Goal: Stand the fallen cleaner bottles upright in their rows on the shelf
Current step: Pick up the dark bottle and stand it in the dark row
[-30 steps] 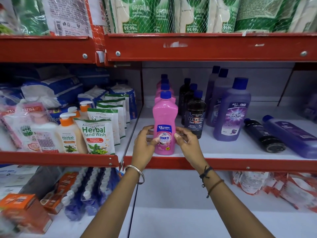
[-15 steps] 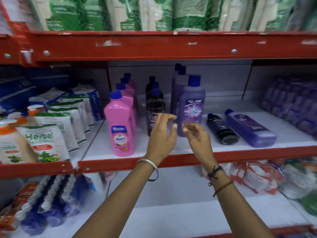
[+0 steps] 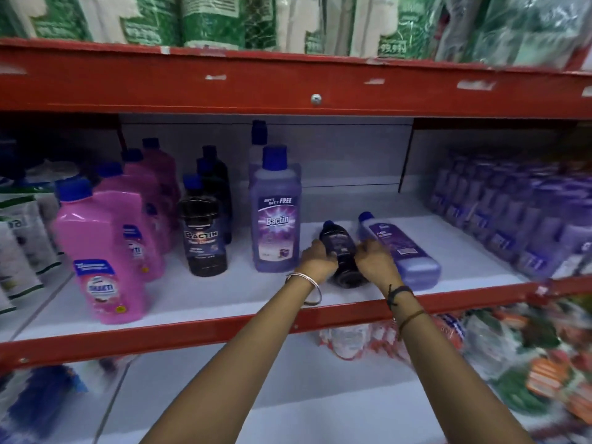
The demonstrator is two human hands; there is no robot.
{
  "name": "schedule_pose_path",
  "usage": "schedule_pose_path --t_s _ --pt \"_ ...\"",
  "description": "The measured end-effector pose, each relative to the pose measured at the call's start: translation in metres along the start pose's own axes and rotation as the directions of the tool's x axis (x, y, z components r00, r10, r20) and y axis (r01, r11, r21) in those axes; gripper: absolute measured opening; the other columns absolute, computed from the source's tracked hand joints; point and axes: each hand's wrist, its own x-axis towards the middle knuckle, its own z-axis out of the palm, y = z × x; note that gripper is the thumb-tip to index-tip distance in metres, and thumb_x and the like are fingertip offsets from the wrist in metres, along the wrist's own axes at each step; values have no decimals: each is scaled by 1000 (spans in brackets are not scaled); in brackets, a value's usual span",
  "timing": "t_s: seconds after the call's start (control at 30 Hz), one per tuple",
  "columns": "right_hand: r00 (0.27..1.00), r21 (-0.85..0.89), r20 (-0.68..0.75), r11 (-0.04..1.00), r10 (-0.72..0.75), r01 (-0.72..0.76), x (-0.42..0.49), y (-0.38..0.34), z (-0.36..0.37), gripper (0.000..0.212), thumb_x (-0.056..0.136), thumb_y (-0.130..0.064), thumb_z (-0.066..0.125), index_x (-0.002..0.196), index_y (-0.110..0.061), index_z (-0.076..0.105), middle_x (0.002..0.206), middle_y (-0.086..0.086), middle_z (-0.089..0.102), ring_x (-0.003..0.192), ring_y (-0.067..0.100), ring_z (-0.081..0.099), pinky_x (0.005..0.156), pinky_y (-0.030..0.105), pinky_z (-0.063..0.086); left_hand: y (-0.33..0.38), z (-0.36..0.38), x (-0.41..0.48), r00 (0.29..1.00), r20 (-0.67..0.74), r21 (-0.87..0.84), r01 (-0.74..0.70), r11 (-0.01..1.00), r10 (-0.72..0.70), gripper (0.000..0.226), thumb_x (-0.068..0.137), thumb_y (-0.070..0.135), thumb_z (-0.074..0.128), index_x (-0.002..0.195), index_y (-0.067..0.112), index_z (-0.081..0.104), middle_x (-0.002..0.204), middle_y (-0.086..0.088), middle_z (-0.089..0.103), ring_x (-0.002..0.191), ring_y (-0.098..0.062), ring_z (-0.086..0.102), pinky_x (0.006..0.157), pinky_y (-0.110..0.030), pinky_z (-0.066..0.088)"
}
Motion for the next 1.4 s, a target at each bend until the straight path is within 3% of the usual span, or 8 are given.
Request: schedule_pose_path --t_s 0.13,0.27,0.53,0.8,0.97,1.17,1.3,1.4 --pt "985 -52 146 995 92 -85 13 1 1 31 96 -24 40 109 2 52 112 26 62 98 38 59 70 33 41 6 7 10 998 -60 -93 8 996 -13 34 85 16 54 118 7 55 121 -19 63 110 -38 59 84 -33 49" --pt "996 137 81 989 39 -50 8 13 -2 28 90 -25 55 108 -4 53 100 18 65 86 32 60 69 32 44 6 2 4 993 -116 -215 -29 976 4 59 81 14 67 132 2 40 130 -17 57 120 -33 54 93 -33 43" --pt "995 485 -31 869 -94 97 -21 9 -16 21 83 -25 66 104 -25 60 98 1 70 89 17 66 88 45 54 3 -13 -31 974 -180 -443 -204 873 136 73 75 -3 68 139 9 35 114 -6 59 93 -19 60 85 -31 53" --pt "968 542 -67 806 -241 238 -65 -35 4 43 81 -21 69 118 -17 48 114 -3 58 92 6 59 72 15 45 -42 -39 -75 905 -384 -450 -355 820 181 63 73 -9 66 127 18 49 123 -1 53 103 -11 59 77 -8 51" --pt "949 629 -27 733 -315 261 -90 -78 41 44 81 -11 68 118 -15 45 108 -14 55 95 1 56 71 3 45 -78 -70 -92 872 -476 -468 -362 807 115 61 71 -13 61 115 26 46 125 -5 53 101 -1 56 82 -13 49" --pt "927 675 28 691 -373 258 -107 -119 83 48 81 -8 67 123 -11 44 114 -7 56 101 2 57 76 3 45 -125 -102 -109 836 -546 -420 -330 845 55 66 69 -11 58 121 26 42 126 -6 51 116 -21 54 98 -44 50" --pt "924 677 36 690 -380 257 -113 -133 107 47 81 -11 67 121 -18 44 125 3 54 112 18 56 90 21 49 -144 -118 -118 820 -569 -378 -322 868 56 63 69 -12 58 118 26 44 122 -4 50 113 -20 54 97 -44 49" --pt "927 677 3 683 -375 274 -120 -142 115 43 82 -9 66 117 -22 45 117 -2 55 103 9 57 80 5 46 -156 -123 -123 805 -585 -331 -346 878 96 63 72 -11 57 122 25 45 119 0 47 109 -17 55 94 -31 50"
